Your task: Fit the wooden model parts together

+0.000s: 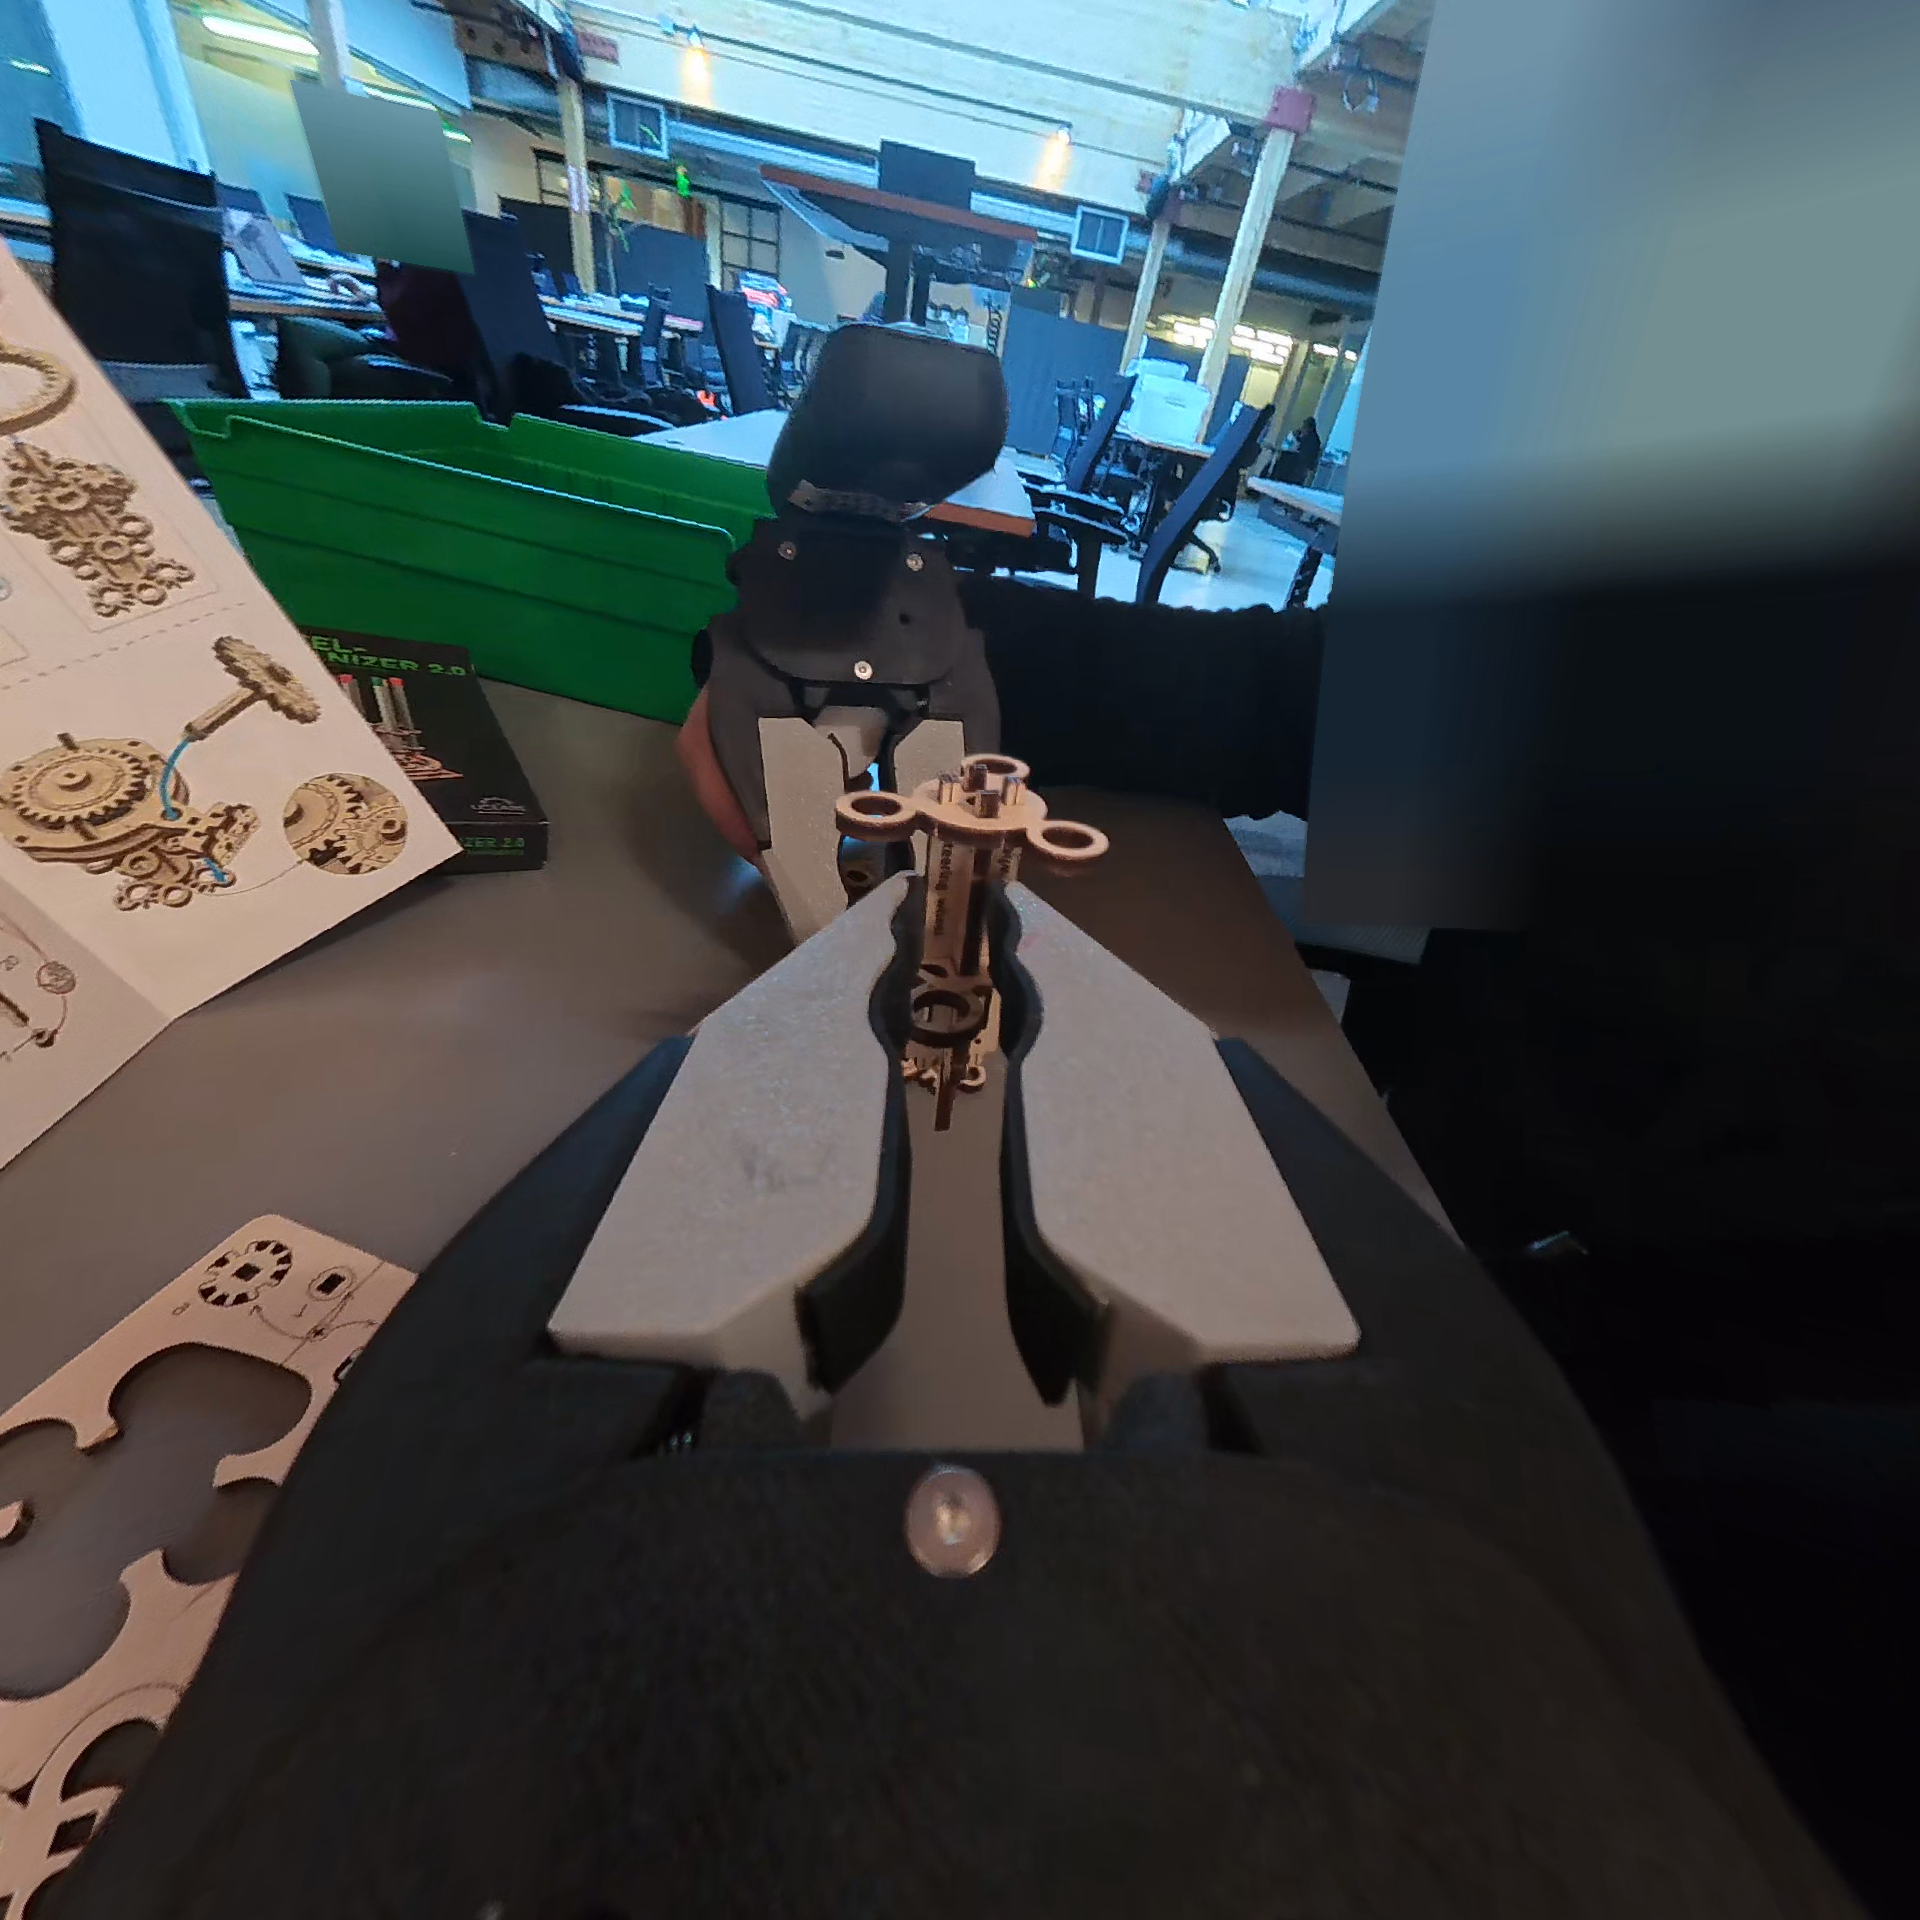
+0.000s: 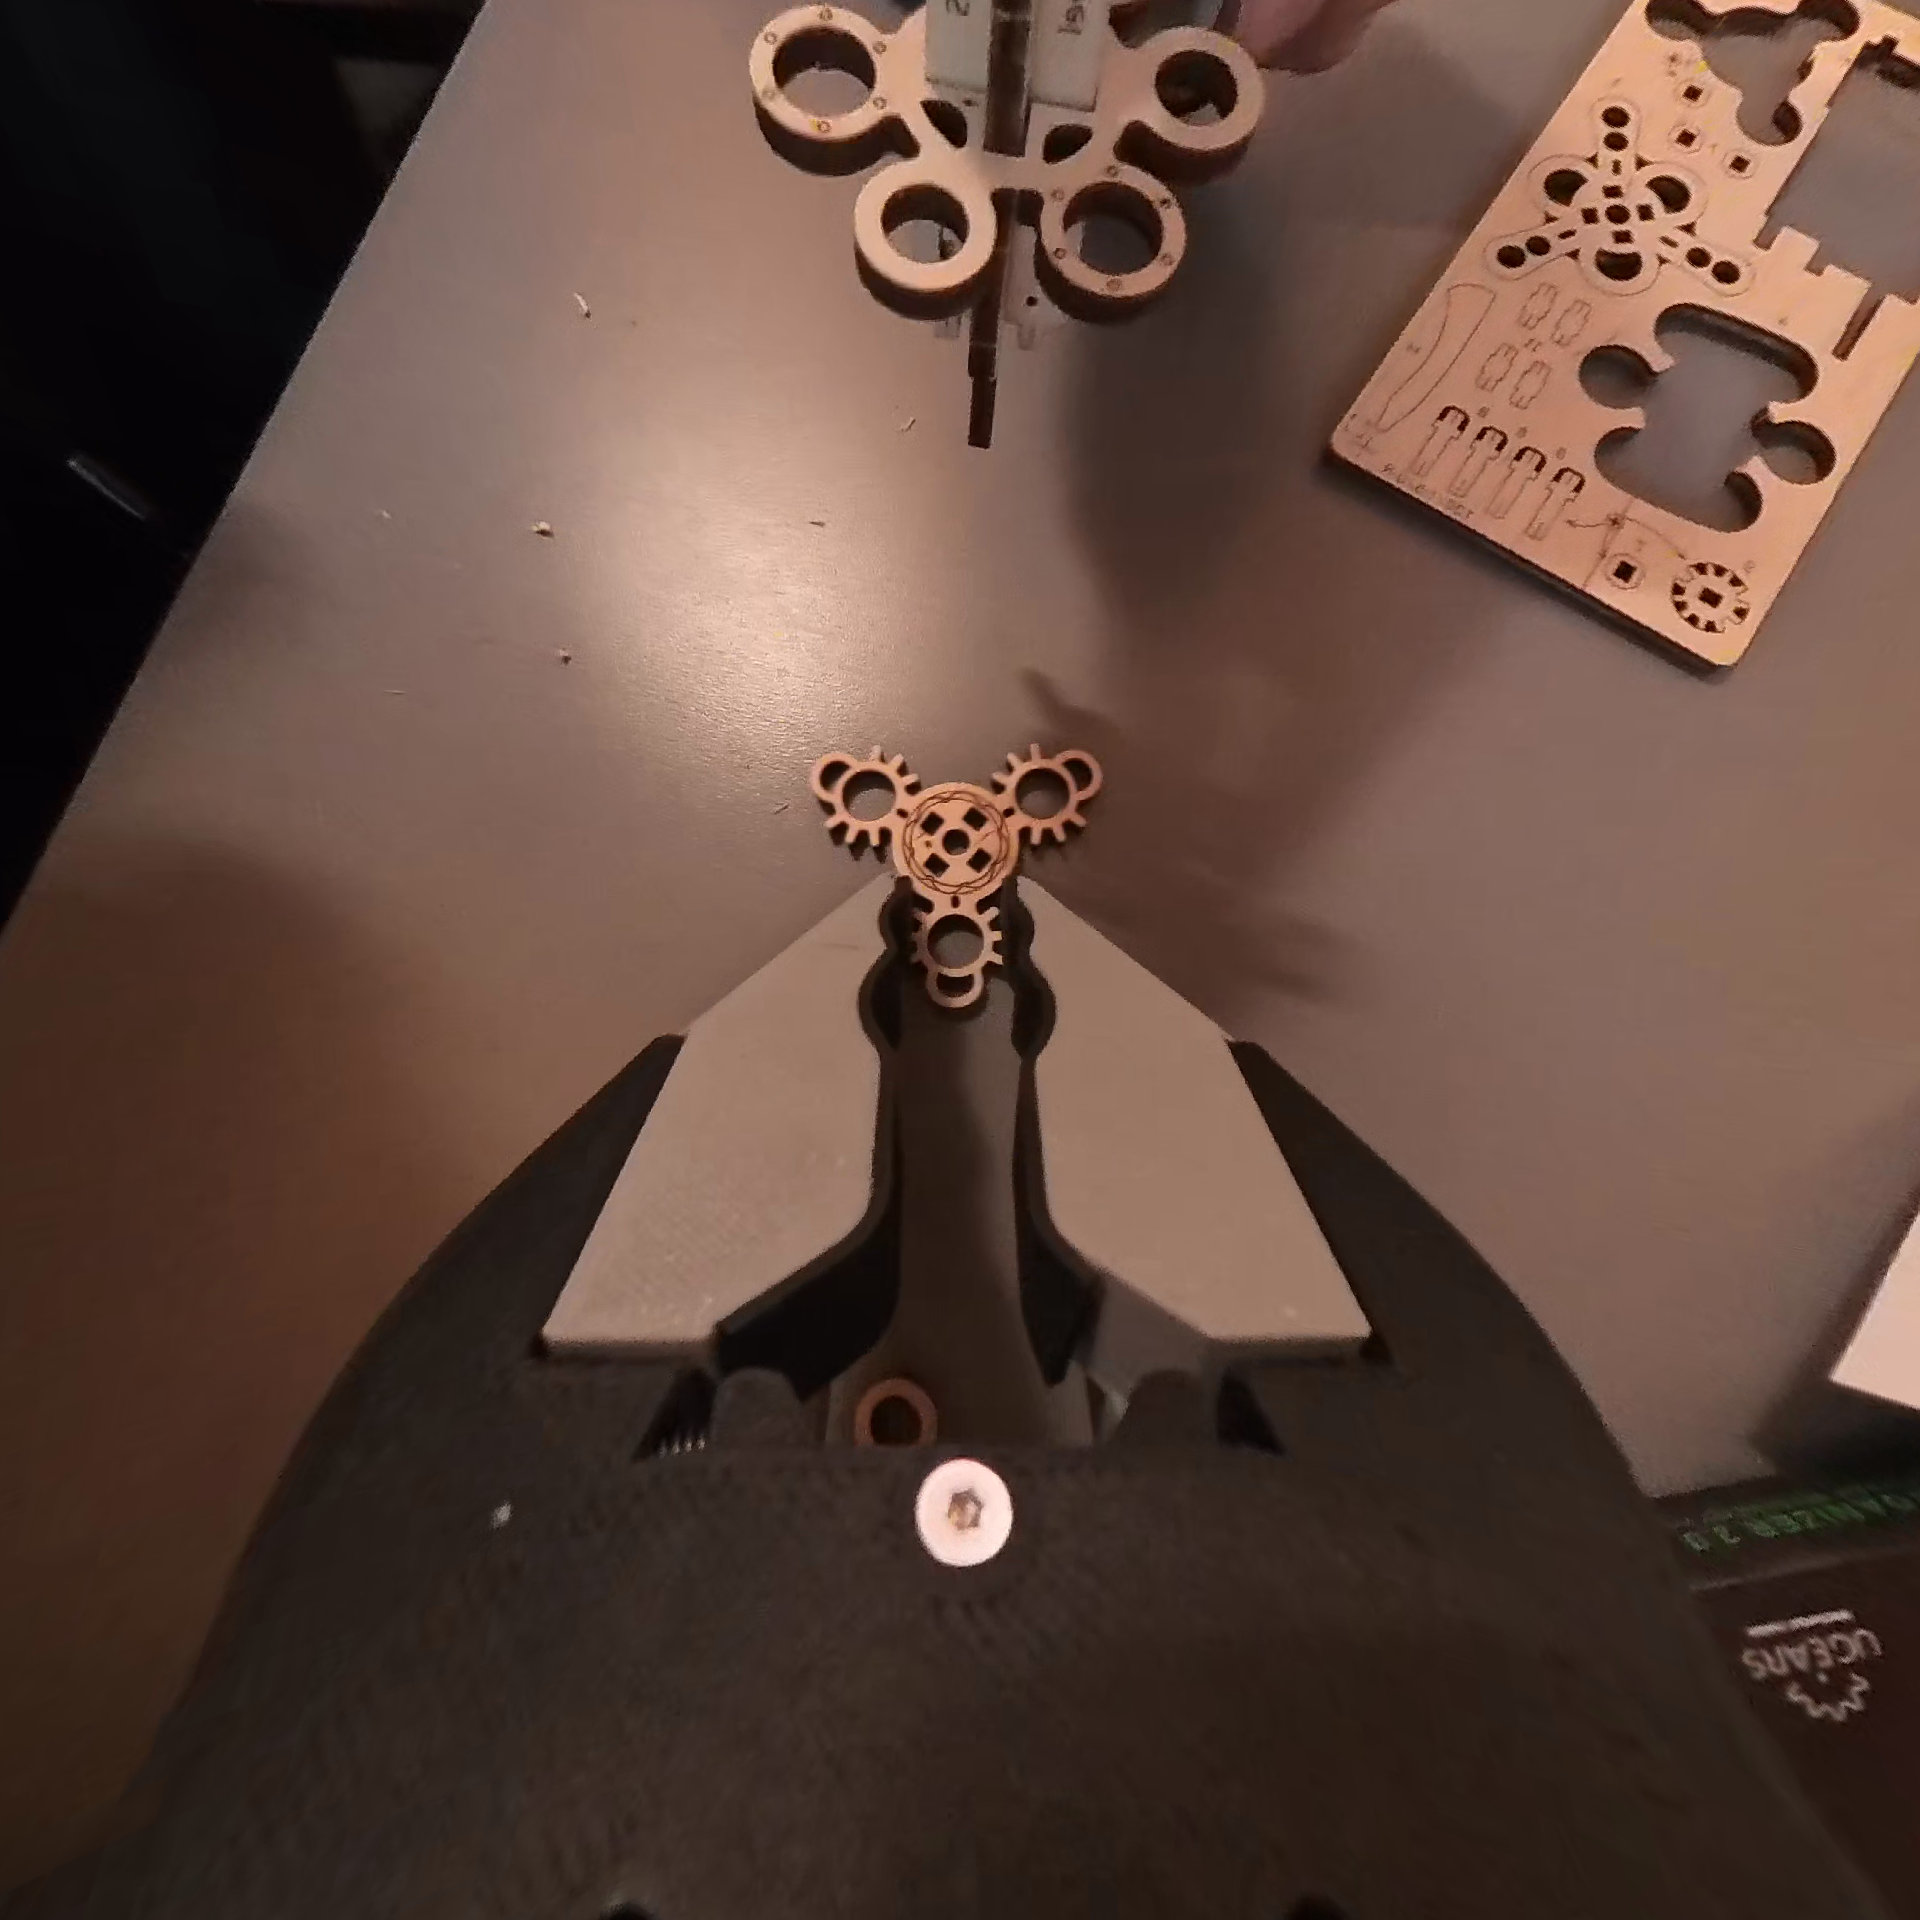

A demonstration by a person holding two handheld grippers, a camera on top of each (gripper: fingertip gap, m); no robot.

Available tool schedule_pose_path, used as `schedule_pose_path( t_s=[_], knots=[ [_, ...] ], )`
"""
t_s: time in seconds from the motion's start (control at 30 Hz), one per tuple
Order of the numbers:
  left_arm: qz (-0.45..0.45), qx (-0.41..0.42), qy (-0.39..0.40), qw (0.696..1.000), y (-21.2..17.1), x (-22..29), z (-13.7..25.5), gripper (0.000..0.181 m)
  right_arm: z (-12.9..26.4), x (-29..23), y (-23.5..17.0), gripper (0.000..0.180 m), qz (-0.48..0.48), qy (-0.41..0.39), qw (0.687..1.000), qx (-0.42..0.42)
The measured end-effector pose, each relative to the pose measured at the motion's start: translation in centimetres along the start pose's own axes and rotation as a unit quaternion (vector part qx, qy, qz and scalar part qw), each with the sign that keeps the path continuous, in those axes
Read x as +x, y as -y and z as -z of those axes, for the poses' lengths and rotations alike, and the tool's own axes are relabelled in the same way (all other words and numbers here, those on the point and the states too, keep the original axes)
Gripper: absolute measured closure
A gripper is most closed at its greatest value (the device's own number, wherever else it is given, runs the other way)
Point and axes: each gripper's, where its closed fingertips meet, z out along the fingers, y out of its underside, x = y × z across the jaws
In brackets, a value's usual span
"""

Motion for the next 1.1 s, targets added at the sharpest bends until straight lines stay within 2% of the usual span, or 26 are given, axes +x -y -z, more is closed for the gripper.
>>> schedule_pose_path(
  t_s=[0.07, 0.13, 0.23, 0.33, 0.47, 0.53, 0.7, 0.83, 1.1],
  knots=[
    [-0.006, -0.005, -0.005, 1.0, -0.1, 0.3, -0.1, 0.172, 0.2, -0.2, 0.0, 0.168, 0.002, -0.002, 1.0, 0.006],
    [-0.01, -0.009, -0.007, 1.0, -0.2, 0.4, -0.2, 0.172, 0.6, -0.1, 0.4, 0.18, 0.007, -0.007, 1.0, 0.016],
    [-0.011, -0.008, -0.008, 1.0, -0.2, 0.5, -0.2, 0.172, 1.4, 0.2, 1.0, 0.18, 0.015, -0.024, 0.999, 0.022],
    [-0.008, -0.006, -0.008, 1.0, -0.2, 0.4, -0.1, 0.172, 1.5, 0.8, 0.3, 0.18, 0.007, -0.049, 0.999, -0.008],
    [-0.023, -0.008, 0.003, 1.0, -0.2, 0.3, -0.1, 0.172, 2.6, 0.1, 0.1, 0.154, -0.057, -0.058, 0.997, -0.011],
    [-0.043, -0.009, 0.01, 0.999, -0.2, 0.4, -0.2, 0.172, 3.1, -0.8, 0.1, 0.149, -0.088, -0.072, 0.994, -0.006],
    [-0.173, -0.023, 0.049, 0.983, -0.5, 0.7, -0.6, 0.172, 3.8, -3.4, 0.4, 0.14, -0.124, -0.132, 0.983, 0.02],
    [-0.319, -0.031, 0.073, 0.945, -1.1, 1.4, -1.1, 0.172, 4.0, -4.5, 0.6, 0.142, -0.14, -0.164, 0.976, 0.044],
    [-0.36, -0.029, 0.108, 0.926, -0.8, 0.5, -0.9, 0.172, 3.5, -4.6, 0.7, 0.14, -0.181, -0.191, 0.963, 0.058]
  ],
)
